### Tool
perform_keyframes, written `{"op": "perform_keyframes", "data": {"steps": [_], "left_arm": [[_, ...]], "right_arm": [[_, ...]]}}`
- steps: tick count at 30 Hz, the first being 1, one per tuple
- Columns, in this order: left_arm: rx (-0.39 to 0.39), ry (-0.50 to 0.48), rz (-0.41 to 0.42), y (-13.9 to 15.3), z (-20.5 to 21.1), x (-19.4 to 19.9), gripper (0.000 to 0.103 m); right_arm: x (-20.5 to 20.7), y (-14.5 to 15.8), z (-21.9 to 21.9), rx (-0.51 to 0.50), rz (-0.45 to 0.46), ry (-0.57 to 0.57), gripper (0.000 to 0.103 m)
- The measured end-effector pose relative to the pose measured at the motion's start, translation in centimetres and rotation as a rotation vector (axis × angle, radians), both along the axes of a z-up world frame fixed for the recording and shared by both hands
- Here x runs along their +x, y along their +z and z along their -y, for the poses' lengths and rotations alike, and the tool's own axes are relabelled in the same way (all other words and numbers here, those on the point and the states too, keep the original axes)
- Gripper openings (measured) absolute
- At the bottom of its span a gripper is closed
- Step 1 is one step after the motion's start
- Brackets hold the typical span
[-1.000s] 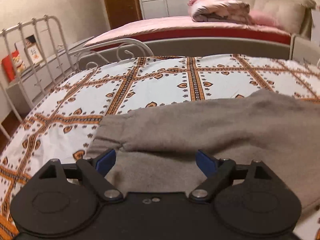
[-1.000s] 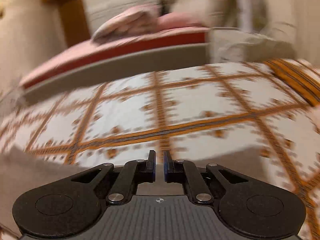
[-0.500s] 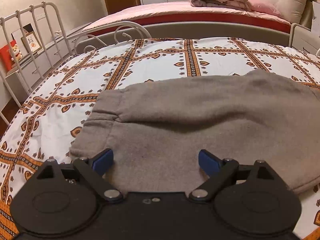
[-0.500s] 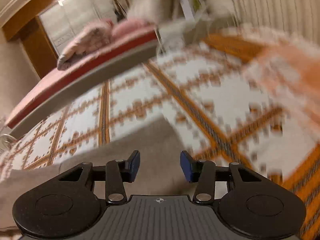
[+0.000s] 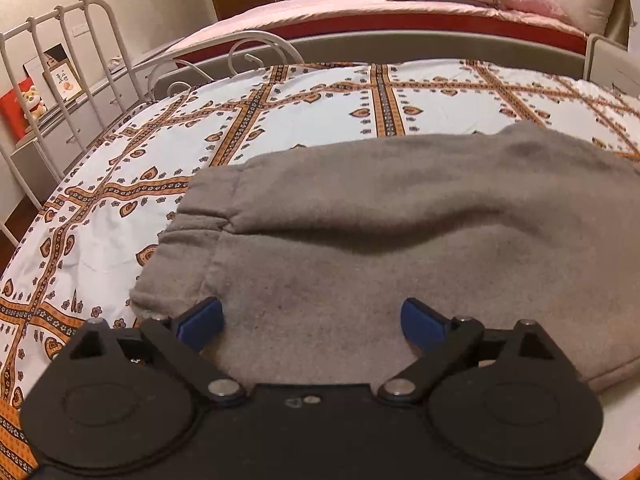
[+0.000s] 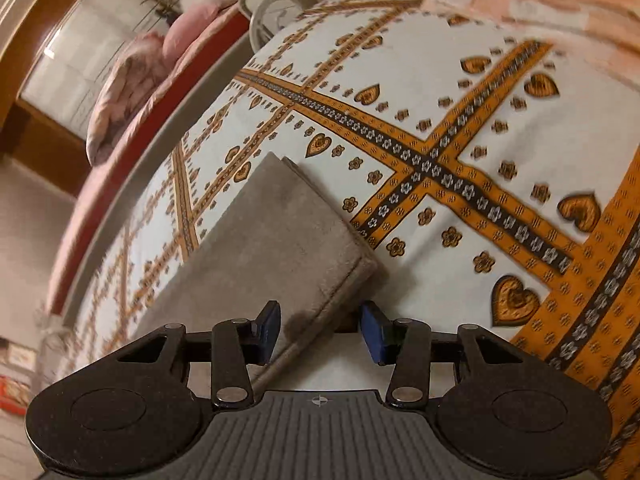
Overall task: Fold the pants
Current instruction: 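Pinch the folded edge of the sweatpants with the right gripper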
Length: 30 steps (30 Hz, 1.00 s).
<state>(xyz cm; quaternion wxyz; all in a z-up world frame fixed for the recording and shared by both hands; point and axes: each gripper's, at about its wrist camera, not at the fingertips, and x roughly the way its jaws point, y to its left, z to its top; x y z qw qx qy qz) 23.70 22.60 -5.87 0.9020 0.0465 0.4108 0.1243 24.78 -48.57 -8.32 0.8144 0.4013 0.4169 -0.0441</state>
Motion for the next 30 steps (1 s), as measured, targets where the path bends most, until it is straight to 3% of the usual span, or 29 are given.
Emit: {"op": "perform_keyframes", "data": {"steps": [2,6,11,30], "left_arm": [[-0.012,-0.015,0.007,0.2,0.1,-0.2,0.091],[0.006,-0.036,-0.007,-0.1,0.3,-0.4,0.091],[-0.002,-0.027,-0.010,0.0,0.3,-0.4,0.091],[-0.008,-0.030,-0.013,-0.1,0.2,-0.1,0.093]], "right_arm": [[-0.3,-0.2,0.2,0.085,-0.003,-0.002,0.046],[-0.3,-0.3,-0.1,0.089,-0.022,0.030,0.046],[-1.5,-0.4,0.3,0.185,-0.041,0.001,0.046],[0.9,-1.8,0.4,0.193,0.060,-0.018,0.046]]}}
